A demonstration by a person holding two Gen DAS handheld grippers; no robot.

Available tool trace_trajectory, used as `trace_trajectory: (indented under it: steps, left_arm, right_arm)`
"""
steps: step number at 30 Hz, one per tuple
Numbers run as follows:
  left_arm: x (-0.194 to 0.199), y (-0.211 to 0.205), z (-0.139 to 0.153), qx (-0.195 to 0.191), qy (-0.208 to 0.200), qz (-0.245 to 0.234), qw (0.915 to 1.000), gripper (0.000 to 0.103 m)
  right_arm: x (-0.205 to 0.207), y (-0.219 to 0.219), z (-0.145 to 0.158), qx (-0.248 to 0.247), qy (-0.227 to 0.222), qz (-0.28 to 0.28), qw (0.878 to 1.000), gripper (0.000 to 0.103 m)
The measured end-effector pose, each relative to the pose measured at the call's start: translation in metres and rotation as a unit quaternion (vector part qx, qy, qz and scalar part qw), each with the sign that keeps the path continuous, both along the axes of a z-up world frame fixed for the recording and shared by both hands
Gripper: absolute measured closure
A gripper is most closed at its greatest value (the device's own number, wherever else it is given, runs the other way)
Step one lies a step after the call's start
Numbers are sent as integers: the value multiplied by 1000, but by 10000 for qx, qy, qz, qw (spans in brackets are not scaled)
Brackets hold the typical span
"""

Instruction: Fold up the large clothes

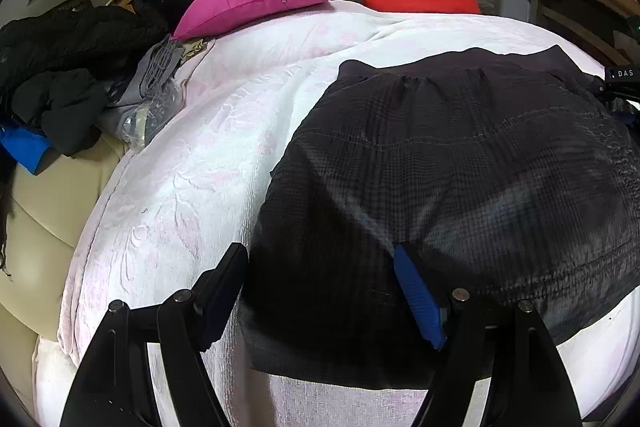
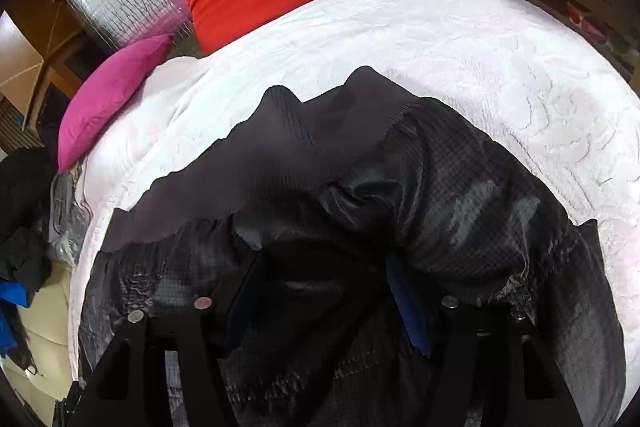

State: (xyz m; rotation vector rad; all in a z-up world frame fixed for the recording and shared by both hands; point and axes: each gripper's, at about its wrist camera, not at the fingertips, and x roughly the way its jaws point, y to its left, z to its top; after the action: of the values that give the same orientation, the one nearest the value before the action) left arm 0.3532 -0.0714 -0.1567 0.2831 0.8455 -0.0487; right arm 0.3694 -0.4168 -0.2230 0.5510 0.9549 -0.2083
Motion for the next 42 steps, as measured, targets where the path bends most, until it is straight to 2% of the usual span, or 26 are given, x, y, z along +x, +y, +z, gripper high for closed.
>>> trace_trajectory:
  steps: [5, 8, 12, 14, 17, 19, 24, 27, 30, 32, 35, 39, 40, 42]
  left_arm:
    - [0, 1, 0, -24, 15, 13, 10000, 27]
    - [0, 1, 0, -24, 16, 36, 10000, 27]
    - [0, -1, -1, 17, -4, 69, 10000, 27]
    - [0, -2, -2, 55, -15, 79, 10000, 26]
    - [1, -1, -4, 56, 2, 105, 9999, 24]
    - [3, 0, -6, 2, 63, 124, 9999, 23]
    - [2, 14, 3, -432, 154, 206, 9987, 23]
    - [-5, 32, 16, -507, -132, 525, 9972, 23]
    - [-13, 51, 24, -886, -295, 835, 9921, 23]
    - [-13, 60, 20, -1064, -179, 989, 9892, 23]
    - [-2, 56, -4, -864, 322, 1033, 9904, 23]
    - [0, 54, -5, -779, 301, 980, 9917, 23]
    - [0, 55, -3, -821, 291, 976, 9914, 23]
    - [-4, 65, 1, -1149, 266, 1029, 9877, 23]
  right_arm:
    - [-16, 8, 19, -26, -203, 61, 9998, 36]
    - [-36, 24, 38, -32, -532, 486, 9974, 36]
    - [-65, 56, 52, -291, -798, 1150, 9897, 35]
    - [-71, 66, 45, -287, -702, 1390, 9874, 35]
    - [-70, 70, 13, -220, -181, 1532, 9878, 35]
    - [-67, 69, 6, -176, -187, 1612, 9866, 35]
    - [-87, 54, 21, 300, -421, 1364, 9893, 35]
    - [-101, 41, 29, 468, -604, 1190, 9900, 35]
    - [-117, 31, 35, 468, -810, 1004, 9905, 35]
    - [-121, 26, 32, 512, -749, 923, 9916, 35]
    - [-115, 27, 13, 576, -441, 948, 9929, 35]
    - [-114, 33, 17, 317, -445, 1070, 9928, 35]
    - [-116, 31, 20, 429, -494, 1033, 9925, 35]
    - [-126, 20, 23, 872, -691, 902, 9897, 35]
